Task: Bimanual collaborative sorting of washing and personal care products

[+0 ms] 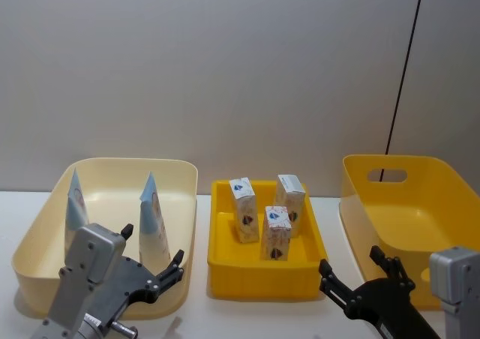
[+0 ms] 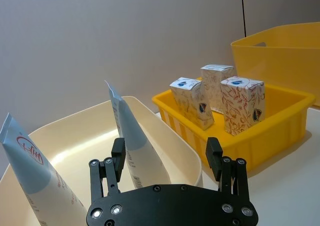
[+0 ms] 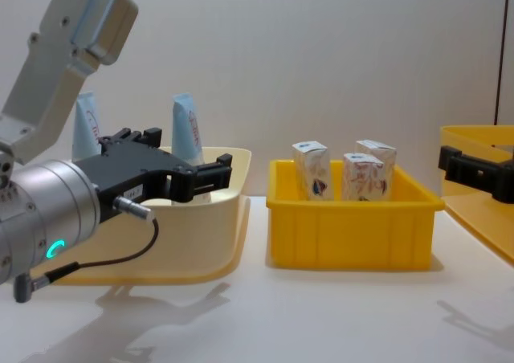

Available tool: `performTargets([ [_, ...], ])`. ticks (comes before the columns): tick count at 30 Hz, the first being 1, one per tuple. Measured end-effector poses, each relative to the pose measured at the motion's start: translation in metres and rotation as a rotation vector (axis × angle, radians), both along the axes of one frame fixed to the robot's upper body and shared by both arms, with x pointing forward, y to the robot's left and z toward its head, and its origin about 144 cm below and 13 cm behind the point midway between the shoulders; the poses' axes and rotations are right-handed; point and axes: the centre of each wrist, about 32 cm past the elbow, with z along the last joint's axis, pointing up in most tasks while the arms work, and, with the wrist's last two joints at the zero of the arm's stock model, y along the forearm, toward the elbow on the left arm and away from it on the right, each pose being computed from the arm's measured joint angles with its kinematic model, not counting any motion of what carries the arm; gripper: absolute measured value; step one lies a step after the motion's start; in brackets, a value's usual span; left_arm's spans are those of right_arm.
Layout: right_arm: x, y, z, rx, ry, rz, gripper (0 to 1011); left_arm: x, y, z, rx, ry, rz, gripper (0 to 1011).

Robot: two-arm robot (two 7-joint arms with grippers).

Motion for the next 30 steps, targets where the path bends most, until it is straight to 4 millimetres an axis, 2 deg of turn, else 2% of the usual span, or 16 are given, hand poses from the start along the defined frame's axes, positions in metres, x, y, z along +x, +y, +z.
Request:
performTargets([
  [30, 0.0000, 0.0000, 0.0000, 0.000, 0.000, 0.000, 1001, 0.0000, 0.0000, 0.0000, 0.000, 0.000, 0.000, 1003],
])
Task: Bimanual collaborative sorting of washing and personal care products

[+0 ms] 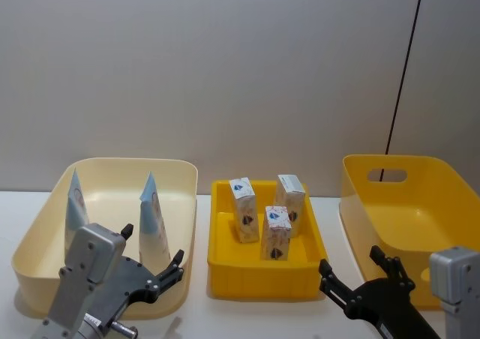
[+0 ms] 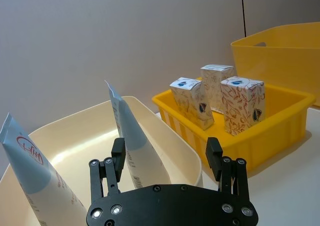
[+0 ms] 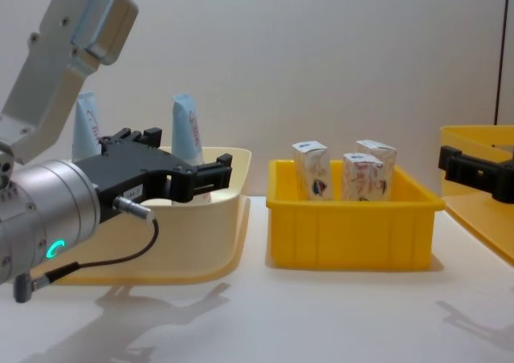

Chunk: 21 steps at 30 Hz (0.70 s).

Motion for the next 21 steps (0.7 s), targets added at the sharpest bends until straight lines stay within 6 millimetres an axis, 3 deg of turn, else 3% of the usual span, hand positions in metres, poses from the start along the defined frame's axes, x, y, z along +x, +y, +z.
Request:
performTargets([
  [21, 0.0000, 0.0000, 0.0000, 0.000, 0.000, 0.000, 1001, 0.0000, 0.0000, 0.0000, 0.000, 0.000, 0.000, 1003],
])
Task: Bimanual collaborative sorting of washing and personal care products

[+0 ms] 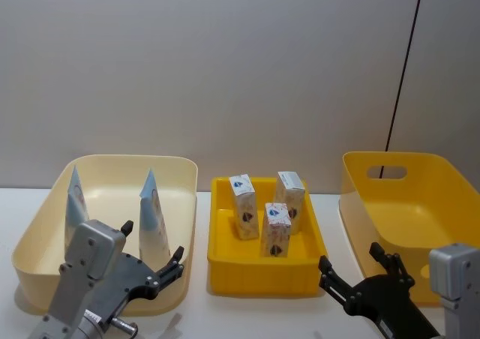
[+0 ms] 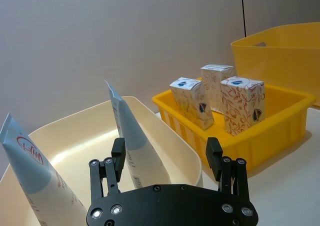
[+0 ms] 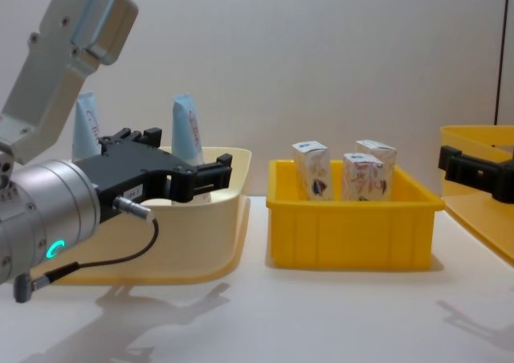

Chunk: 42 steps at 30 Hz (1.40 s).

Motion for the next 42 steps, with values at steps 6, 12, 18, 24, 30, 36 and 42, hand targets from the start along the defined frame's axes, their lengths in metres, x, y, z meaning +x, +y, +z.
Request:
performTargets([
  [6, 0.000, 0.000, 0.000, 0.000, 0.000, 0.000, 1001, 0.000, 0.001, 0.000, -0.003, 0.003, 0.004, 1003],
  [12, 0.000, 0.000, 0.000, 0.000, 0.000, 0.000, 1001, 0.001, 0.005, 0.002, -0.019, 0.020, 0.020, 1003],
  [18, 0.000, 0.000, 0.000, 0.000, 0.000, 0.000, 1001, 0.006, 0.012, 0.006, -0.049, 0.050, 0.038, 1003],
  [24, 0.000, 0.000, 0.000, 0.000, 0.000, 0.000, 1001, 0.012, 0.016, 0.008, -0.068, 0.070, 0.040, 1003],
  [30, 0.000, 0.000, 0.000, 0.000, 0.000, 0.000, 1001, 0.019, 0.017, 0.009, -0.084, 0.090, 0.028, 1003],
  [36, 0.000, 0.000, 0.000, 0.000, 0.000, 0.000, 1001, 0.028, 0.016, 0.009, -0.095, 0.106, 0.017, 1003],
  [42, 0.000, 0.000, 0.000, 0.000, 0.000, 0.000, 1001, 0.034, 0.015, 0.009, -0.101, 0.114, 0.018, 1003],
])
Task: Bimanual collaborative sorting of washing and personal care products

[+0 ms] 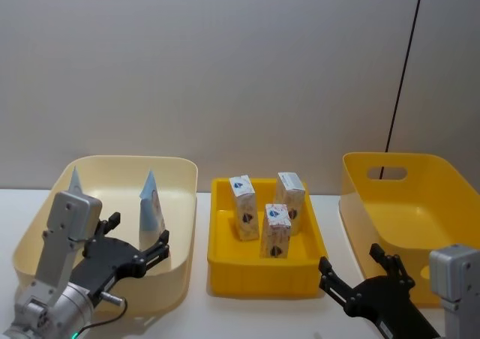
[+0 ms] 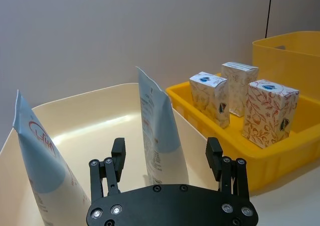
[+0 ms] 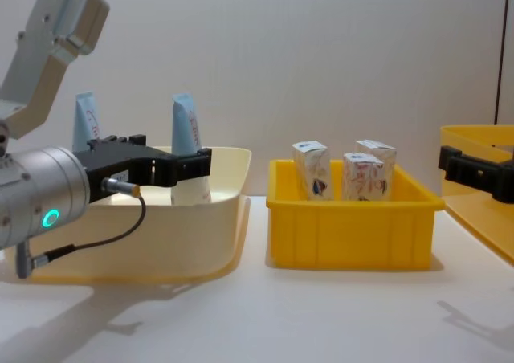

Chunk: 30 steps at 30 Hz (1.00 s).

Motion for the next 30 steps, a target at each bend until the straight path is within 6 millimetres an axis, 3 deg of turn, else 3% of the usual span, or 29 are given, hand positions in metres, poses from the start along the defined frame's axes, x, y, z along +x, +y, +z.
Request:
performTargets([
  [26, 0.000, 0.000, 0.000, 0.000, 0.000, 0.000, 1001, 0.032, -0.009, 0.007, -0.051, 0.001, -0.016, 1003],
  [30, 0.000, 0.000, 0.000, 0.000, 0.000, 0.000, 1001, 0.035, -0.011, 0.009, -0.059, 0.004, -0.022, 942],
])
